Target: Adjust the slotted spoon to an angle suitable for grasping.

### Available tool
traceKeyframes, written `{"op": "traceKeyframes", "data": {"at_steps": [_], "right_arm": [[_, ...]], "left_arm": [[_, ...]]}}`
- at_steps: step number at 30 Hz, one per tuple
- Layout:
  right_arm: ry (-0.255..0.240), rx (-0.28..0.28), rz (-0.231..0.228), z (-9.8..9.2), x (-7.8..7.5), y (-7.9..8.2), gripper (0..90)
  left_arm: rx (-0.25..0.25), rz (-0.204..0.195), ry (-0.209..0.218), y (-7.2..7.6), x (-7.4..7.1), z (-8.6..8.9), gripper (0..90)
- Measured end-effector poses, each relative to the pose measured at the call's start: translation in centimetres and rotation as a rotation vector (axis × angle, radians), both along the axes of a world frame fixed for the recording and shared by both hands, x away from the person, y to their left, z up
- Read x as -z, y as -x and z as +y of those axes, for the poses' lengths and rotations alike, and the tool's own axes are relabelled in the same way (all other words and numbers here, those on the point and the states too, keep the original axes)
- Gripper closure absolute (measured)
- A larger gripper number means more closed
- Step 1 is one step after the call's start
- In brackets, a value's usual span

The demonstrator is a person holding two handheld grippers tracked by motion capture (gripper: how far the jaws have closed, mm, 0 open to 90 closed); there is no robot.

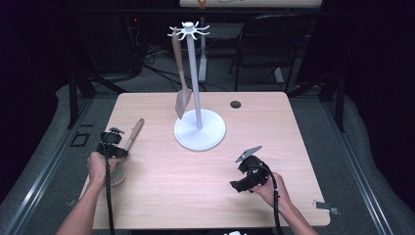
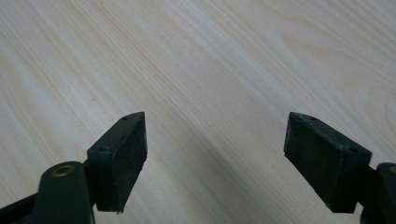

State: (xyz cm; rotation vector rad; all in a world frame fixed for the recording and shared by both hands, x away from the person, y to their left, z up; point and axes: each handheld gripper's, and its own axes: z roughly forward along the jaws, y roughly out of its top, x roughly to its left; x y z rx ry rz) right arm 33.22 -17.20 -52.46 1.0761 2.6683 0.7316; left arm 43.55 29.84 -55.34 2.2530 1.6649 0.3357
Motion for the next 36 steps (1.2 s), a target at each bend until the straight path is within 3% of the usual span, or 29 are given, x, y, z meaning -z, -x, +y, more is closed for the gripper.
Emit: {"op": "traceKeyframes", "data": {"at_steps": [3,10,20,24,25,27,28,32,36], "right_arm": [[0.000,0.000,0.000,0.0,0.0,0.0,21.2],[-0.003,-0.005,0.000,0.0,0.0,0.0,21.6],[-0.018,-0.007,0.007,0.2,0.1,0.1,21.7],[-0.008,-0.019,0.011,0.2,0.0,0.1,21.9],[-0.007,-0.020,0.011,0.2,0.0,0.1,21.9],[-0.006,-0.021,0.012,0.2,0.0,0.1,21.9],[-0.009,-0.023,0.010,0.2,0.0,0.1,21.9],[-0.004,-0.025,0.022,0.2,0.0,0.0,21.9],[-0.006,-0.025,0.018,0.2,0.1,0.0,21.9]], "left_arm": [[0.021,0.003,-0.012,0.2,0.0,-0.3,77.8],[0.030,0.015,0.007,0.6,-0.1,-0.1,78.0],[0.083,0.064,0.031,1.6,-0.3,-0.4,78.0],[0.097,0.074,0.021,1.8,-0.4,-0.7,77.9],[0.095,0.072,0.018,1.8,-0.4,-0.8,77.1],[0.091,0.071,0.012,1.7,-0.5,-1.0,67.2],[0.078,0.048,0.011,1.6,-0.8,-1.2,63.0],[0.078,0.027,0.010,1.0,-1.2,-1.5,58.4],[0.081,0.016,0.011,-0.5,-1.4,-2.0,58.8]]}}
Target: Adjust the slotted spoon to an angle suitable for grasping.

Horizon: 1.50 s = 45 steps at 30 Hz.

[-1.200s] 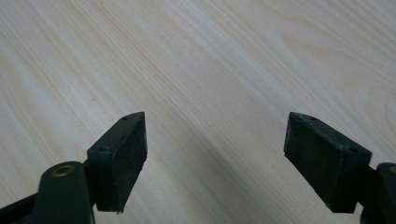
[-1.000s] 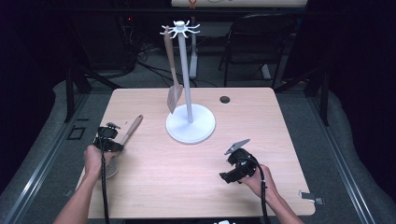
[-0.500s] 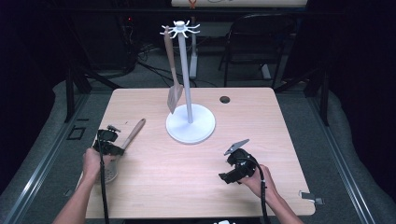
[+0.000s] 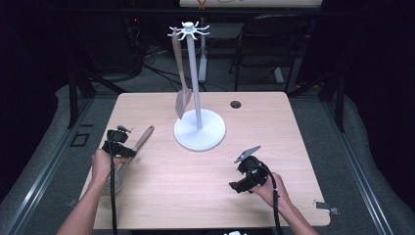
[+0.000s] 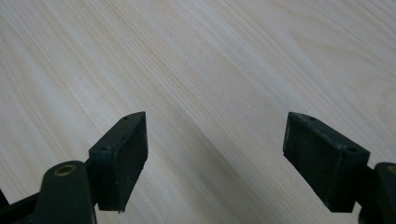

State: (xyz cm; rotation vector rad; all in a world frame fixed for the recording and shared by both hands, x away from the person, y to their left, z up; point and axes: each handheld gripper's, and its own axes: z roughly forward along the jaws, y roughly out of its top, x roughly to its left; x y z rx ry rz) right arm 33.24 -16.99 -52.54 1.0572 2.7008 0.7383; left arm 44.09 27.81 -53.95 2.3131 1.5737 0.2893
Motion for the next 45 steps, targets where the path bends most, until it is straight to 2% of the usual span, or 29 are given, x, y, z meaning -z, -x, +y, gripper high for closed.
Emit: {"op": "traceKeyframes", "data": {"at_steps": [5,8,9,14,17,25,31,32,35,37,45], "right_arm": [[-0.003,0.011,0.003,0.0,0.0,0.1,21.9],[-0.009,0.009,0.009,-0.1,0.0,0.1,22.0],[-0.003,0.007,0.005,-0.2,-0.1,0.1,22.1],[-0.015,0.014,-0.002,0.0,0.0,0.2,22.1],[-0.001,0.006,0.005,-0.1,0.0,0.1,22.1],[-0.006,0.005,0.006,-0.1,0.0,0.1,22.2],[-0.007,0.010,0.002,-0.3,-0.1,0.1,22.3],[-0.011,0.009,0.005,-0.3,-0.2,0.1,22.3],[-0.003,0.009,0.005,-0.4,-0.2,0.0,22.3],[-0.004,0.006,0.005,-0.4,-0.2,0.0,22.2],[-0.007,0.009,0.008,-0.4,-0.2,0.0,22.3]], "left_arm": [[-0.005,0.002,0.001,-1.0,0.1,-0.4,60.7],[-0.002,0.009,-0.017,-1.3,0.5,-0.8,61.9],[0.004,0.024,-0.024,-1.5,0.7,-0.9,63.1],[0.009,0.030,-0.037,-1.8,1.0,-1.1,68.8],[0.013,0.028,-0.043,-1.9,1.2,-1.2,71.9],[0.015,0.034,-0.043,-1.8,1.1,-1.2,74.9],[0.009,0.000,-0.032,-1.4,0.9,-1.0,75.1],[0.006,-0.011,-0.011,-1.2,0.7,-0.8,75.1],[0.002,-0.026,0.002,-0.9,0.5,-0.6,75.1],[0.004,-0.038,0.028,-0.6,0.1,-0.4,75.1],[0.014,-0.072,0.052,0.1,-0.5,-0.2,75.0]]}}
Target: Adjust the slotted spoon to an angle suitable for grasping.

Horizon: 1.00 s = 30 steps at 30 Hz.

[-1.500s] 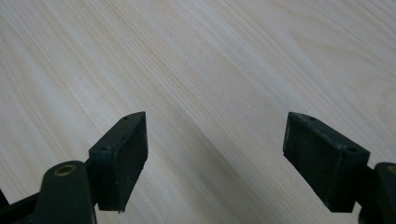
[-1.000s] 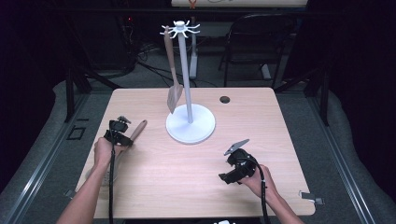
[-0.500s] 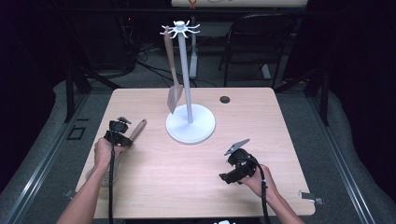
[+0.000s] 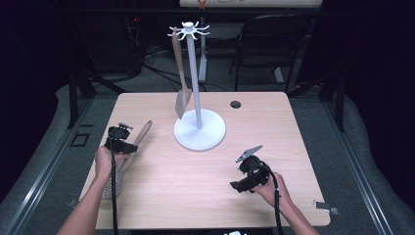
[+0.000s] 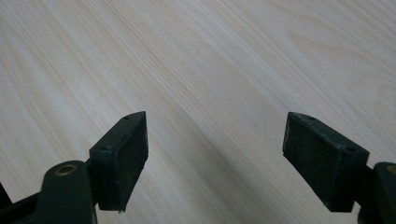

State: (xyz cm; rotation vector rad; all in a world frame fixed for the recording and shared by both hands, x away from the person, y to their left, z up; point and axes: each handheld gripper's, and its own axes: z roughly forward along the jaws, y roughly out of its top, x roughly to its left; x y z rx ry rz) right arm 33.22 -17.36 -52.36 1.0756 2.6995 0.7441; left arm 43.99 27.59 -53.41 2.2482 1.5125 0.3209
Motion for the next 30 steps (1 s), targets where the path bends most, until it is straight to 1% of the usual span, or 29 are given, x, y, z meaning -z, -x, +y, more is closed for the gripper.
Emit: {"op": "traceKeyframes", "data": {"at_steps": [3,5,7,8,10,11,14,16,18,24,25,28,30], "right_arm": [[0.001,-0.001,0.000,0.0,0.0,0.0,22.4],[0.000,-0.001,0.001,0.0,0.0,0.0,22.4],[-0.001,-0.002,0.001,0.0,0.0,0.0,22.4],[-0.011,0.000,0.002,0.1,0.1,0.0,22.4],[-0.005,-0.005,0.001,0.0,0.0,0.0,22.4],[-0.005,-0.005,0.001,0.0,0.0,0.0,22.4],[-0.010,-0.001,0.002,0.0,0.0,0.0,22.3],[-0.010,-0.001,0.002,0.0,0.0,0.0,22.4],[-0.007,-0.003,0.003,0.0,0.0,-0.1,22.2],[-0.009,-0.004,0.007,0.0,0.0,-0.2,21.8],[-0.011,-0.003,0.006,0.0,0.1,-0.2,21.4],[-0.007,-0.005,0.008,0.0,0.1,-0.2,21.3],[-0.015,-0.006,0.009,0.0,0.1,-0.2,20.7]], "left_arm": [[0.001,-0.016,0.020,0.4,-0.2,0.1,75.0],[0.003,-0.026,0.026,0.6,-0.4,0.0,74.9],[0.011,-0.029,0.022,0.8,-0.6,0.0,74.9],[0.013,-0.031,0.023,0.9,-0.7,0.0,74.9],[0.014,-0.034,0.023,1.0,-0.7,-0.1,75.0],[0.013,-0.037,0.028,1.0,-0.7,-0.1,75.0],[0.023,-0.048,0.023,1.2,-0.8,-0.3,75.1],[0.020,-0.048,0.025,1.3,-0.8,-0.3,75.1],[0.034,-0.055,0.024,1.5,-0.9,-0.5,75.1],[0.049,-0.069,0.039,1.7,-1.2,-0.6,75.1],[0.054,-0.076,0.043,1.8,-1.2,-0.7,75.2],[0.055,-0.083,0.048,1.9,-1.3,-0.9,75.2],[0.062,-0.091,0.053,2.0,-1.5,-1.0,75.2]]}}
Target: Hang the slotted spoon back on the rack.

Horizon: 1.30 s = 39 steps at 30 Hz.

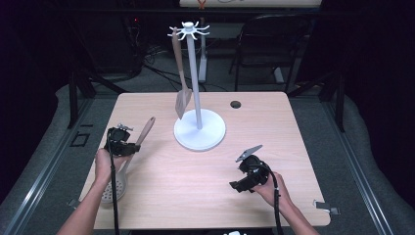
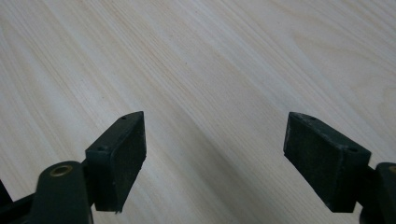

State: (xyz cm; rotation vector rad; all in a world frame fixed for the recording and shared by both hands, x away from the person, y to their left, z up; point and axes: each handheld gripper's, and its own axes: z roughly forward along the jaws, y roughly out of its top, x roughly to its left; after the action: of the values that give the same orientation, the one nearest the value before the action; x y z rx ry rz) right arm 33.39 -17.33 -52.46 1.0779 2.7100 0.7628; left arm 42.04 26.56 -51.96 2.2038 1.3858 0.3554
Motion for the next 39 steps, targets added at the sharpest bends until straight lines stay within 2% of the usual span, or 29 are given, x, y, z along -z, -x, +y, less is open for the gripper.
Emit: {"op": "traceKeyframes", "data": {"at_steps": [12,17,24,30,34,39], "right_arm": [[-0.001,-0.006,-0.006,-0.1,-0.1,0.0,20.0],[-0.009,0.002,-0.011,-0.1,-0.1,0.0,20.2],[0.002,-0.012,-0.005,-0.1,-0.2,0.0,20.1],[-0.004,-0.005,-0.006,-0.1,-0.1,0.0,20.1],[0.000,-0.008,-0.003,-0.1,-0.1,0.1,20.1],[0.005,-0.014,0.000,-0.1,-0.1,0.1,20.1]], "left_arm": [[0.031,-0.075,0.048,0.7,-1.1,-0.8,75.2],[0.051,-0.120,0.065,1.0,-1.6,-1.0,75.2],[0.077,-0.136,0.063,1.3,-2.2,-1.4,75.3],[0.076,-0.168,0.076,1.7,-3.0,-1.5,75.3],[0.065,-0.209,0.105,2.0,-3.4,-1.4,75.3],[0.058,-0.244,0.115,2.3,-4.0,-1.4,75.3]]}}
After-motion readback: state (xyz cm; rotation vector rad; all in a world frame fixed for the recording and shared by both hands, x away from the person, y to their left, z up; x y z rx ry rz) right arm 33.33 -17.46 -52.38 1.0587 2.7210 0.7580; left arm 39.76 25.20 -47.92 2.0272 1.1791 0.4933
